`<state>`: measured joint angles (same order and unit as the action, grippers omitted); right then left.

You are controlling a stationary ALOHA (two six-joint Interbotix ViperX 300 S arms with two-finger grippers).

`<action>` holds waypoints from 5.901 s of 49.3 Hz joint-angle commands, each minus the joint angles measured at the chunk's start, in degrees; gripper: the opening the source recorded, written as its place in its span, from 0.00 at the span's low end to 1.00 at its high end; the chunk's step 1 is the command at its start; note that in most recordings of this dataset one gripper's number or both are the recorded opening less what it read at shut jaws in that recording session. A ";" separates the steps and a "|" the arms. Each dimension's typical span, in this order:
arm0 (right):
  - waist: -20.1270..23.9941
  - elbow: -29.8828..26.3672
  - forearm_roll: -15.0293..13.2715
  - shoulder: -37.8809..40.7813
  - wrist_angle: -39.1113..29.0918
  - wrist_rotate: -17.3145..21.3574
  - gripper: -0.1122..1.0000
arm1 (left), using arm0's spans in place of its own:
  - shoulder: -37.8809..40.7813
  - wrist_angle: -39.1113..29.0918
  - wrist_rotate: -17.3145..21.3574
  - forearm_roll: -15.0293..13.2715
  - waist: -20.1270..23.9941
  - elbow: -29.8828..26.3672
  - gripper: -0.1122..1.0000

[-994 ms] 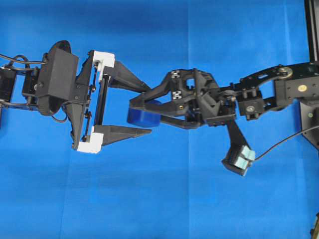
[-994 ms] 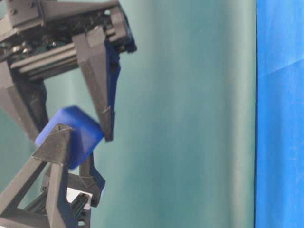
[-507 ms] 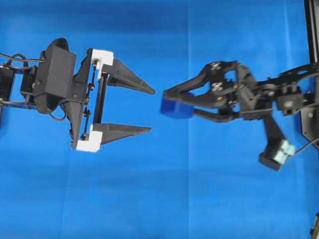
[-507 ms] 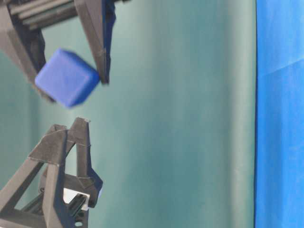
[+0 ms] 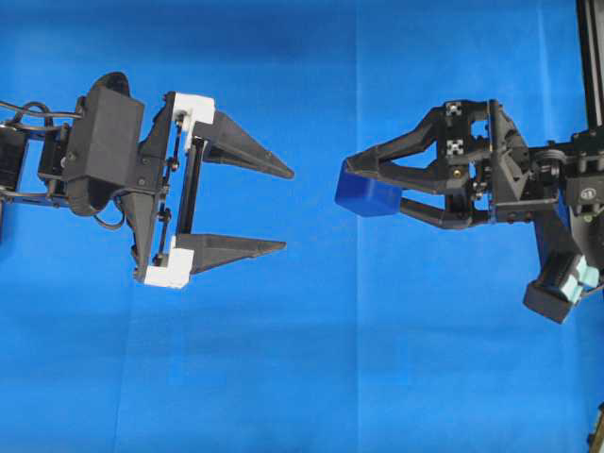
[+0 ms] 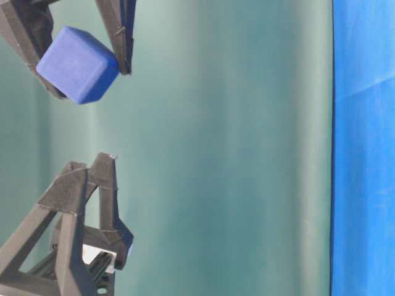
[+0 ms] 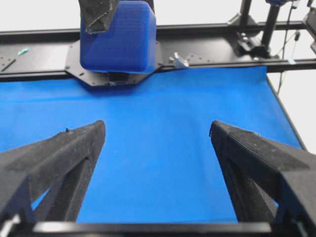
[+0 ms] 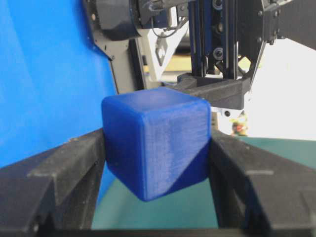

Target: Handover the blue block to the right arm after grasping it with the left arm, then place it in the designated position.

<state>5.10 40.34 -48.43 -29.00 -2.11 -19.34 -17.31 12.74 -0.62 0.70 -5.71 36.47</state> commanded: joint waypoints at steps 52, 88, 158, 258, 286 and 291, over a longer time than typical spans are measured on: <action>0.09 -0.70 14.41 -1.41 -0.09 51.94 0.57 | -1.14 0.26 0.53 0.00 -0.09 -0.70 0.92; 0.09 -0.79 14.41 -1.41 -1.05 52.29 0.57 | -1.14 0.26 0.53 0.00 -0.09 -0.79 0.92; 4.04 -0.53 15.64 -1.41 -16.88 55.11 0.57 | -1.23 0.35 0.44 0.00 -0.09 -0.97 0.92; 1.58 2.46 18.02 30.85 14.77 63.02 0.57 | -1.23 0.62 0.18 0.00 -0.09 -0.70 0.92; 0.18 0.09 19.51 39.90 19.16 62.40 0.57 | -1.32 0.62 0.18 0.00 -0.09 -0.70 0.92; 0.18 0.26 19.42 39.90 19.16 62.31 0.57 | -1.32 0.62 0.26 0.09 -0.09 -0.70 0.92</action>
<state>5.19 41.40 -29.09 11.69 16.52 43.07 -17.40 12.83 -0.35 0.79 -5.71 36.39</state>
